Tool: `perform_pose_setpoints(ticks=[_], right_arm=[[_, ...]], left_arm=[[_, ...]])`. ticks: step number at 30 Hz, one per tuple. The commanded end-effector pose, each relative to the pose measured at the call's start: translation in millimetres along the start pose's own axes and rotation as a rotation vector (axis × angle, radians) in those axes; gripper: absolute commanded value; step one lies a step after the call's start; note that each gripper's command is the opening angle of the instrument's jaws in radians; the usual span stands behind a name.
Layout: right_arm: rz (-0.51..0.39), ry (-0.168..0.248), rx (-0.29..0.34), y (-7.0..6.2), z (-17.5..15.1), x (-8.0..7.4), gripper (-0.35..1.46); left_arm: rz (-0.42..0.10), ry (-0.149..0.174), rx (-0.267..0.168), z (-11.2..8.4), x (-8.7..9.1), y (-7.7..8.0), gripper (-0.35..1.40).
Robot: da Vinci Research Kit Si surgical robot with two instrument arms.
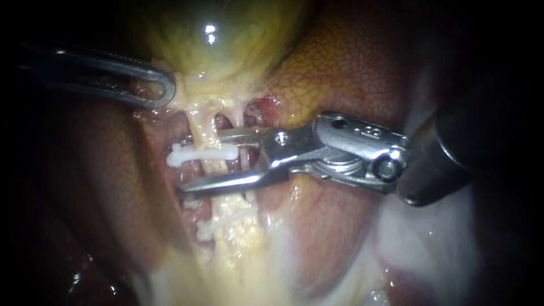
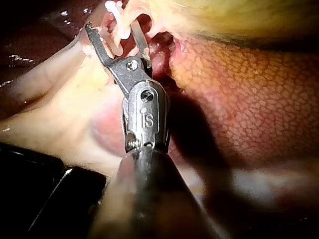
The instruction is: Going back third clip left tube
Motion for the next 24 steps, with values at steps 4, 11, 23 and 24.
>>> perform_pose_setpoints(ticks=[4,11,23,24], right_arm=[[-0.070,-0.014,-0.017,-0.8,-2.3,-0.1,0.48],[-0.156,-0.032,-0.018,-2.8,-6.7,1.3,0.49],[-0.218,-0.131,-0.024,-4.4,-11.9,4.2,0.48],[-0.223,-0.140,-0.027,-4.4,-12.2,4.1,0.48]], left_arm=[[0.000,0.000,0.001,-0.1,0.0,0.0,-0.35],[0.001,0.000,0.001,-0.1,0.1,0.0,-0.35],[0.001,0.000,0.001,-0.2,0.1,0.0,-0.35],[0.001,0.000,0.001,-0.2,0.1,0.0,-0.35]])
